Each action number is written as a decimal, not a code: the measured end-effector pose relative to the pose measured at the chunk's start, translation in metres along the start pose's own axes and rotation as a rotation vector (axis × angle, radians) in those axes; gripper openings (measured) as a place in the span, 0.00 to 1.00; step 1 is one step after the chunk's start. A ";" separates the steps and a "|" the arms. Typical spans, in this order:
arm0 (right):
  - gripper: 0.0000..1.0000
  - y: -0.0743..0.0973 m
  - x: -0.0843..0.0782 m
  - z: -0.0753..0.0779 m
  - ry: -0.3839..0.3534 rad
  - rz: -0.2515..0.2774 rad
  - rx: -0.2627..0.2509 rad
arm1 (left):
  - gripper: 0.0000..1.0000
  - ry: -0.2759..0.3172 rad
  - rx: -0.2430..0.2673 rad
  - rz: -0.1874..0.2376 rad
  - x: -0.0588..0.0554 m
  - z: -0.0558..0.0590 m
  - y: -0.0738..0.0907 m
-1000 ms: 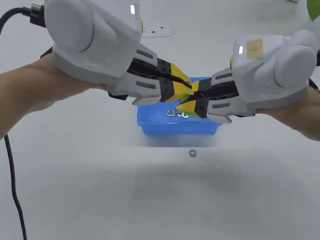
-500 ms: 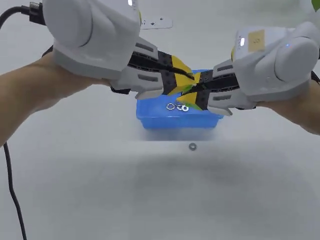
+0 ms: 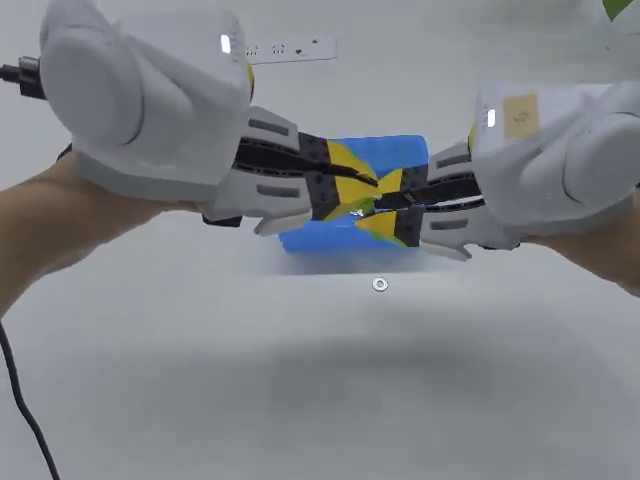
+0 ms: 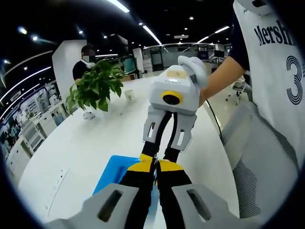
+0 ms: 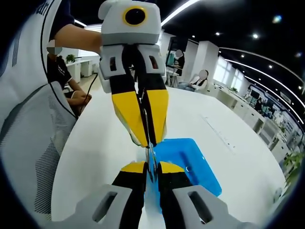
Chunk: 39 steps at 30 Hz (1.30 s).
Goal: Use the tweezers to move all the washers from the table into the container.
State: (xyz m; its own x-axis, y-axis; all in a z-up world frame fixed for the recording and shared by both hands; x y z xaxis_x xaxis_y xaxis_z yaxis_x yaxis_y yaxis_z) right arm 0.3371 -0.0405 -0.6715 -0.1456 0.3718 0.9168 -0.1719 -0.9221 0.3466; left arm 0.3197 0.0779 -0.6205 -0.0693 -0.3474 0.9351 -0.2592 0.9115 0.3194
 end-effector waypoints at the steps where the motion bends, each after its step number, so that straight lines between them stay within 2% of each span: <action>1: 0.10 0.000 -0.001 -0.002 -0.003 0.000 0.002 | 0.06 0.002 0.001 -0.001 0.000 0.002 0.000; 10: 0.10 0.007 -0.011 -0.020 -0.049 -0.010 0.011 | 0.06 0.040 -0.003 -0.004 -0.005 0.020 -0.006; 17: 0.10 0.010 -0.023 -0.040 -0.084 -0.033 0.021 | 0.06 0.084 -0.019 -0.012 -0.016 0.039 -0.012; 23: 0.10 0.010 -0.033 -0.051 -0.120 -0.044 0.033 | 0.06 0.110 -0.032 -0.025 -0.024 0.049 -0.016; 26: 0.10 0.010 -0.036 -0.052 -0.120 -0.051 0.034 | 0.06 0.115 -0.035 -0.029 -0.027 0.048 -0.017; 30: 0.10 0.008 -0.040 -0.045 -0.130 -0.047 0.014 | 0.06 0.116 -0.028 -0.030 -0.029 0.042 -0.020; 39: 0.10 0.000 -0.043 -0.033 -0.127 -0.047 0.007 | 0.06 0.113 -0.019 -0.043 -0.034 0.028 -0.021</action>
State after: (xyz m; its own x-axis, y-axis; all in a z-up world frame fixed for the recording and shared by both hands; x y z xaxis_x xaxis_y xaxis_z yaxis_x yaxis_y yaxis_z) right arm 0.3109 -0.0528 -0.7171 -0.0129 0.3987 0.9170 -0.1691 -0.9048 0.3910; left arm 0.3007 0.0646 -0.6632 0.0508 -0.3598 0.9316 -0.2414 0.9008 0.3611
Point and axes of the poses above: the centre of the closed fingertips' face, and the gripper's own axes: y roughly backward along the fingers, z roughly to its right, x roughly out of its top, the point moved 9 cm from there along y, roughly backward along the fingers, and after that the axes turned 11 degrees about z, right-handed, at the moved point
